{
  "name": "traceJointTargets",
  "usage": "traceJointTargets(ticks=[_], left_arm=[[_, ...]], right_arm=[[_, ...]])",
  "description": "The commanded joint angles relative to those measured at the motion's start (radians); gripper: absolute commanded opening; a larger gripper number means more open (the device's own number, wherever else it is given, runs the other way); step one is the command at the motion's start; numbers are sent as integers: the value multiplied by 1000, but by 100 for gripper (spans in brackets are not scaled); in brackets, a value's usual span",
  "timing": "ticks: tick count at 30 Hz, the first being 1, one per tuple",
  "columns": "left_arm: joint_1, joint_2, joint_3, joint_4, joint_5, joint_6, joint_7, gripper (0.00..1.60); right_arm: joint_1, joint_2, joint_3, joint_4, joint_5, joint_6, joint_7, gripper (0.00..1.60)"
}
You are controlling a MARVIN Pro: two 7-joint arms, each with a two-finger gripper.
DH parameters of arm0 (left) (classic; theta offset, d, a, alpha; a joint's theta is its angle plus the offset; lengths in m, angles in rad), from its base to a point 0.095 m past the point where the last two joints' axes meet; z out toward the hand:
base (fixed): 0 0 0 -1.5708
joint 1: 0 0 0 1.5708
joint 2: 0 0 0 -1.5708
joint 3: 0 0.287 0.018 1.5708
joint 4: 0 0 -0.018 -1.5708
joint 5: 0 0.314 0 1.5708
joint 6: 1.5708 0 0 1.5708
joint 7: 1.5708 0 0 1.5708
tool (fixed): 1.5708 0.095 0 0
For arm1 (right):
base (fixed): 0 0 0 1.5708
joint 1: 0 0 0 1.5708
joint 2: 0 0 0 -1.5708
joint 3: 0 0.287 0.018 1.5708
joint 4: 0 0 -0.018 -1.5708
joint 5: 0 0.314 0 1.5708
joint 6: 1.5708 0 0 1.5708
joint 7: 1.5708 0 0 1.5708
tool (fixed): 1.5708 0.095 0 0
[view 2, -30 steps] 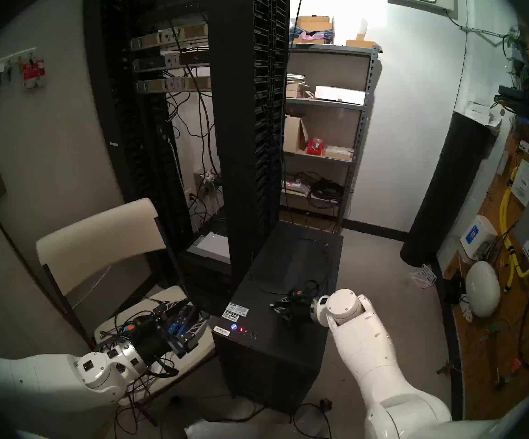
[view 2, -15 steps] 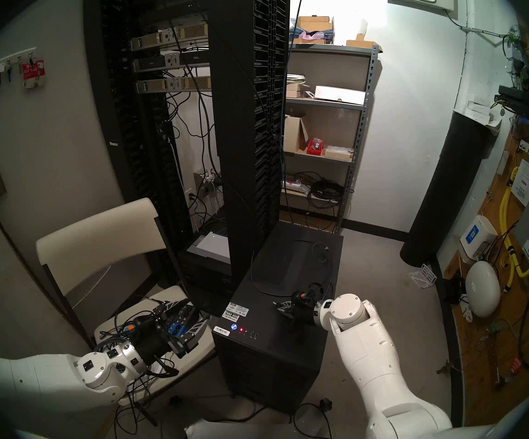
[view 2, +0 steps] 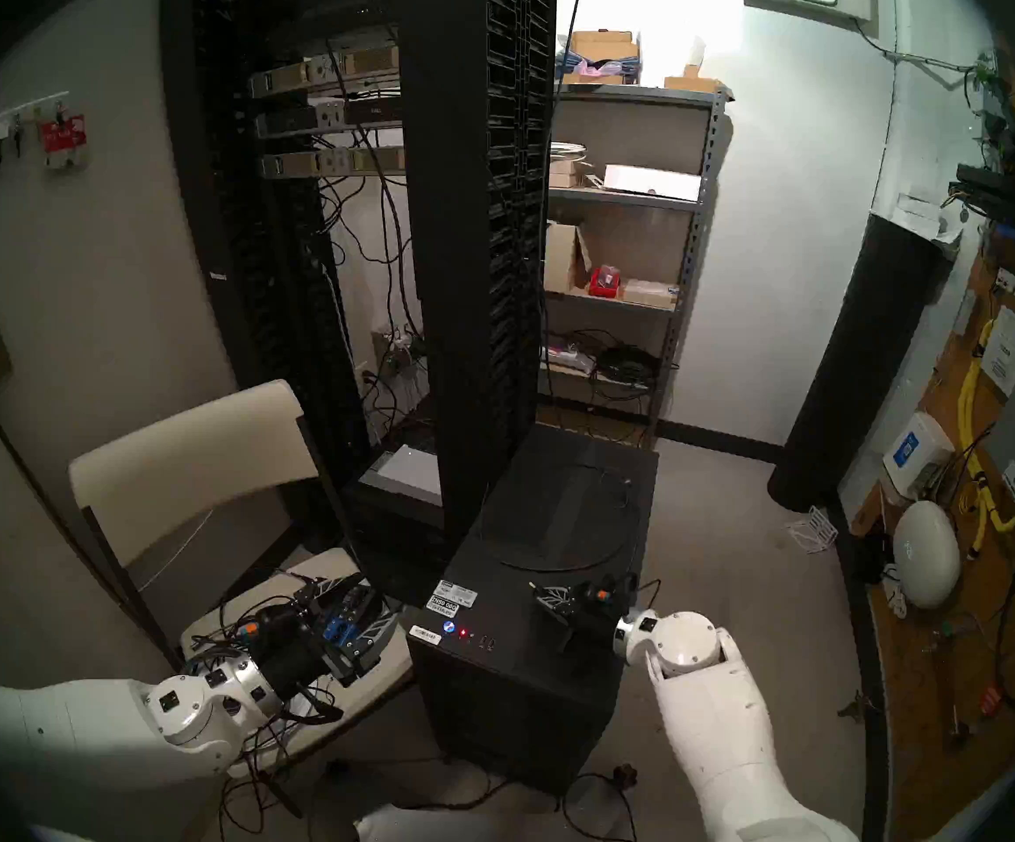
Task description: Insert the cable into the workstation's USB slot
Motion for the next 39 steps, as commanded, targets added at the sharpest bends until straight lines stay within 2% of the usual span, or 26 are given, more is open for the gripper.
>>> traceJointTargets(ticks=[1, 5, 11, 12, 14, 23, 31, 34, 35, 39], left_arm=[[-6, -2, -5, -6, 1, -5, 0, 160], [-6, -2, -5, -6, 1, -5, 0, 160], [-6, -2, -5, -6, 1, -5, 0, 160], [-6, -2, -5, -6, 1, -5, 1, 160], [-6, -2, -5, -6, 1, -5, 1, 160], [-6, -2, -4, -7, 1, -5, 1, 160], [-6, -2, -4, -7, 1, -6, 1, 160], [-15, -16, 2, -19, -6, 16, -14, 160], [-19, -21, 5, -33, -38, 41, -26, 160], [-33, -45, 12, -63, -78, 101, -43, 160]], right_arm=[[-50, -21, 4, -22, 73, -120, -30, 0], [-72, -30, 19, -40, 122, -183, -28, 0], [-102, -36, 25, -77, 151, -281, -44, 0], [-107, -39, 26, -70, 170, -323, -39, 0], [-112, -38, 23, -76, 163, -328, -48, 0], [-140, -47, 18, -60, 205, -477, -48, 0], [-124, -50, 1, -6, 213, -611, -55, 0], [-122, -52, -2, 0, 214, -629, -58, 0], [-124, -53, -1, -2, 210, -629, -62, 0], [-131, -53, -1, -4, 216, -629, -63, 0]])
